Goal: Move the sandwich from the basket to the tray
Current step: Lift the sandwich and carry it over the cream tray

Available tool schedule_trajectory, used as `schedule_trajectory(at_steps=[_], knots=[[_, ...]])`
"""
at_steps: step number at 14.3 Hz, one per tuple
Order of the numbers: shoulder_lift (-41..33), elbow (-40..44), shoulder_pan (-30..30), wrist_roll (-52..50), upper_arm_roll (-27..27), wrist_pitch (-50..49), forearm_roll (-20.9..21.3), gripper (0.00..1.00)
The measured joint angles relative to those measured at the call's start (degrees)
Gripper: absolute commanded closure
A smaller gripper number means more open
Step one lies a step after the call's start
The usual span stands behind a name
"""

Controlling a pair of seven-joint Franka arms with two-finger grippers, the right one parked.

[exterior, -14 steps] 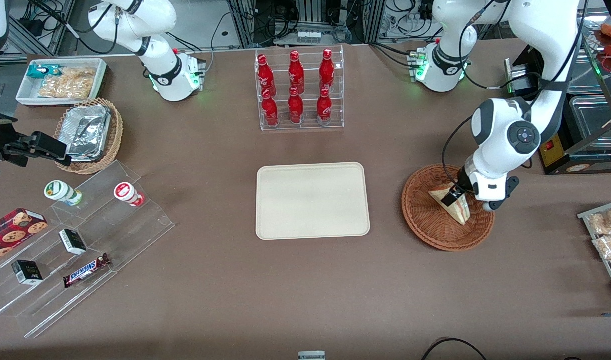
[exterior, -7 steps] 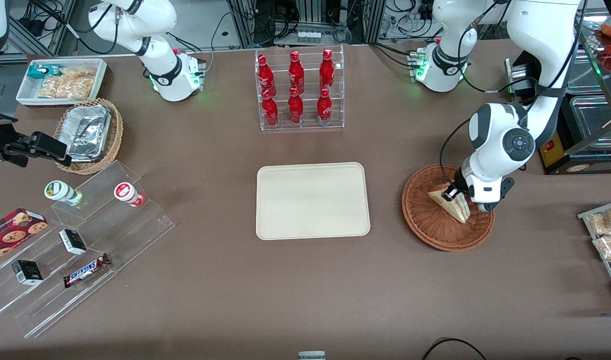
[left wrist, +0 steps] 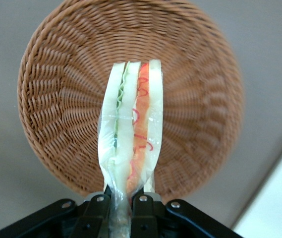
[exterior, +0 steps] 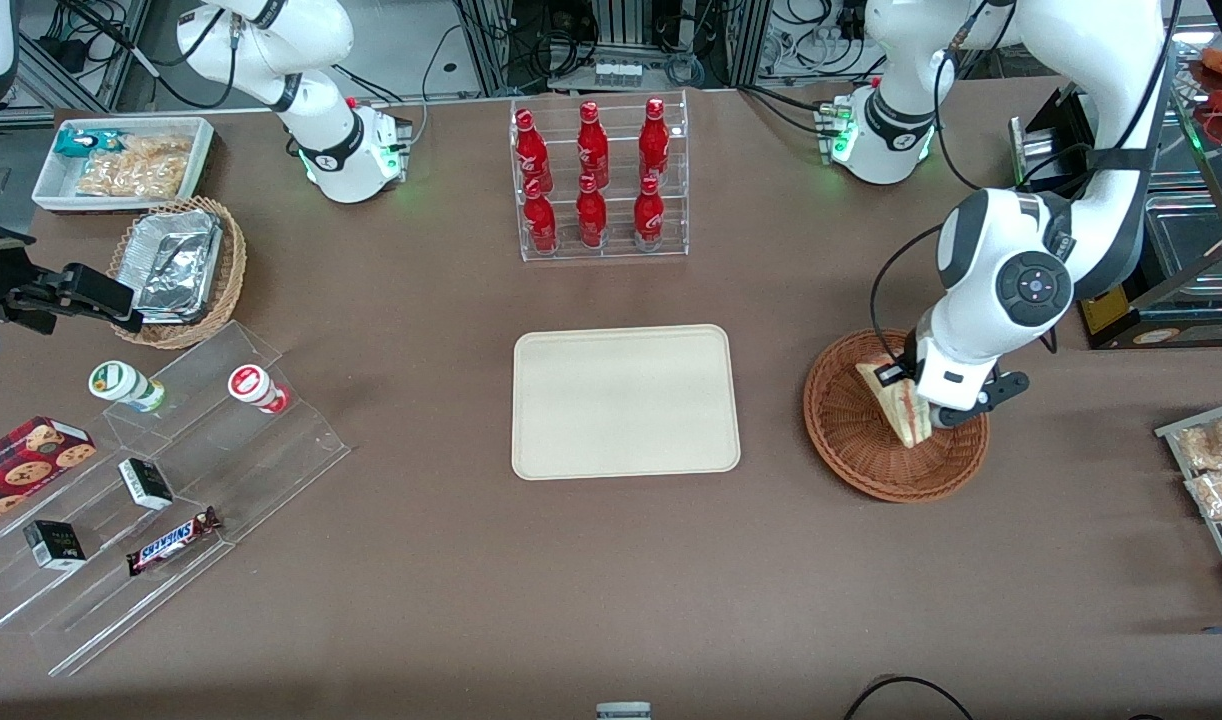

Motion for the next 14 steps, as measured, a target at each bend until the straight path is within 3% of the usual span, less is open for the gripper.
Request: schedule_trajectory(at_steps=[3, 14], knots=[[3.87, 8.53, -6.03, 0.22, -0.46, -4.71, 0.15, 0.96], [24.18, 29.53, -27.09, -7.34, -0.95, -4.01, 0.14, 0.98]])
